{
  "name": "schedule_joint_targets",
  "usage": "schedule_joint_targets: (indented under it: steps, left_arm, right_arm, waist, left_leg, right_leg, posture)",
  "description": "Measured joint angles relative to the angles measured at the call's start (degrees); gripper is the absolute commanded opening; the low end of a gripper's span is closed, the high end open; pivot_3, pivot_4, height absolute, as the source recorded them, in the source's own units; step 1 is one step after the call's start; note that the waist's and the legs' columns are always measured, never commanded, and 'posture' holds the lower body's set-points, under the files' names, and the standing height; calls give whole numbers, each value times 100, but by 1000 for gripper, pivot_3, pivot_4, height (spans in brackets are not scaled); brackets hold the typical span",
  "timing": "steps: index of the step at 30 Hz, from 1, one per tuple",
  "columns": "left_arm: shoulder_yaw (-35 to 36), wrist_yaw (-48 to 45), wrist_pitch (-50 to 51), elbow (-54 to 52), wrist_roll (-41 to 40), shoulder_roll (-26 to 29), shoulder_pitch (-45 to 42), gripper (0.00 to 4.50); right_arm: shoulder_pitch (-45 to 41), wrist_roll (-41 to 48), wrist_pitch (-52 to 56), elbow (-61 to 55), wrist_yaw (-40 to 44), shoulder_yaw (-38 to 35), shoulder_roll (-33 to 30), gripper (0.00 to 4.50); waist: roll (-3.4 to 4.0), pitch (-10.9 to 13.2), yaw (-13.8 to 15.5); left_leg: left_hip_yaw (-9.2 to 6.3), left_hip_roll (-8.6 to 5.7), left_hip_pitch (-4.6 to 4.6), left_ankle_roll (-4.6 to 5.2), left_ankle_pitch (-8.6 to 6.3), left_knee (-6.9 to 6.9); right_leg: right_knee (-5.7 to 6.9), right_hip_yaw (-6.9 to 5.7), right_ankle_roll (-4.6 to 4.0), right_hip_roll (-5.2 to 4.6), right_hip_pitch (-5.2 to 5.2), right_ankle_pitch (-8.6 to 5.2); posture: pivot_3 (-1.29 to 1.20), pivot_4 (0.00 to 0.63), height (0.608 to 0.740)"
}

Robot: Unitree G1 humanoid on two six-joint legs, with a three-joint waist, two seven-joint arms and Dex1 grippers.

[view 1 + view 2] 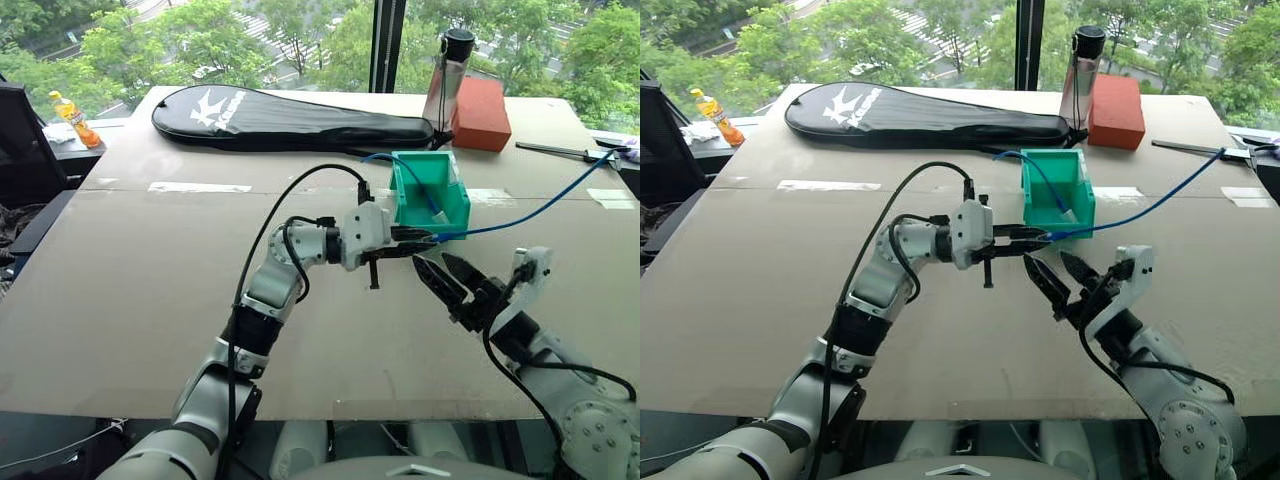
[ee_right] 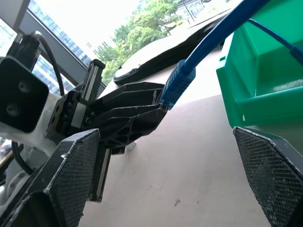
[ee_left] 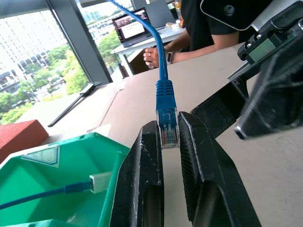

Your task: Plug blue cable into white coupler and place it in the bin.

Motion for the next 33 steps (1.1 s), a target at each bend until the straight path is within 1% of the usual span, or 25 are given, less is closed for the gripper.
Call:
schedule_joint_targets:
  steps: [1, 5, 11, 16, 18, 19, 20, 21, 23, 24, 31, 33]
  left_arm:
    - [37, 61, 0, -5, -1, -3, 0, 0]
    - [78, 132, 0, -66, 0, 48, 11, 0]
    - [77, 142, 0, -79, 1, 83, 35, 0]
    - [74, 149, 0, -140, 0, 95, 55, 0]
    - [74, 148, 0, -143, 0, 106, 69, 0]
    - [74, 147, 0, -143, 0, 109, 77, 0]
    - [74, 147, 0, -143, 0, 110, 79, 0]
    - [73, 145, 0, -143, 0, 109, 80, 0]
    - [73, 142, 0, -152, -5, 112, 85, 0]
    - [70, 142, 1, -167, 3, 121, 89, 0]
    - [82, 138, 1, -168, -9, 146, 137, 0]
    - [94, 126, 69, -224, -81, 189, 200, 966]
  right_arm:
    - [-85, 153, -15, 67, -94, -12, -15, 2904]
    - [-341, 708, -204, 249, -424, -95, -214, 2904]
    - [-396, 1257, -512, 347, -681, -62, -407, 2904]
    - [-438, 1363, -719, 451, -769, 102, -508, 2904]
    - [-441, 1365, -782, 485, -788, 197, -517, 2348]
    - [-444, 1365, -831, 490, -802, 247, -525, 1955]
    - [-447, 1365, -839, 492, -807, 266, -527, 1733]
    - [-448, 1365, -863, 500, -813, 317, -537, 1300]
    - [-449, 1356, -940, 560, -830, 379, -571, 261]
    - [-450, 1356, -963, 596, -835, 391, -572, 56]
    - [-451, 1290, -1115, 637, -834, 541, -647, 56]
    - [-451, 1286, -1117, 653, -813, 589, -679, 0]
  waist:
    - [0, 0, 0]
    - [1, 0, 2]
    - [1, 0, -12]
    - [1, 0, -12]
    - [1, 0, -12]
    - [1, 0, -11]
    - [1, 0, -11]
    - [1, 0, -10]
    - [1, 0, -11]
    - [1, 0, -11]
    - [1, 0, -11]
    - [1, 0, -13]
  left_leg:
    - [-1, 1, 0, 0, 0, -1]
    - [-4, 3, 0, 0, 0, -4]
    - [-1, 3, 2, 0, 0, -4]
    - [-2, 4, 2, 0, 0, -4]
    - [-1, 4, 1, 0, 0, -4]
    - [-1, 4, 0, 0, 0, -4]
    - [-1, 4, 0, 0, 0, -4]
    - [-1, 4, 0, 0, 0, -4]
    - [-1, 4, 1, 0, 0, -4]
    - [-1, 4, 1, 0, 0, -4]
    - [0, 4, 1, 0, 0, -4]
    - [0, 5, 1, 0, 0, -4]
  right_leg:
    - [1, -1, 3, 1, -1, 1]
    - [0, -6, 4, 6, -1, 1]
    - [1, -2, 4, 5, -1, 1]
    - [1, -2, 4, 6, -1, 1]
    - [0, -2, 4, 6, -1, 1]
    - [0, -2, 4, 5, -1, 1]
    - [0, -2, 4, 5, -1, 1]
    - [0, -2, 4, 5, -1, 1]
    - [0, -2, 4, 5, -1, 1]
    - [0, -2, 4, 5, -1, 1]
    - [0, -1, 4, 6, -1, 1]
    - [0, -1, 4, 5, -1, 1]
  posture:
    - [0, 150, 740]
    - [0, 150, 740]
    - [0, 150, 740]
    - [0, 150, 740]
    - [0, 150, 740]
    - [0, 150, 740]
    - [0, 150, 740]
    - [0, 150, 740]
    - [0, 150, 740]
    - [0, 150, 740]
    - [0, 150, 740]
    - [0, 150, 740]
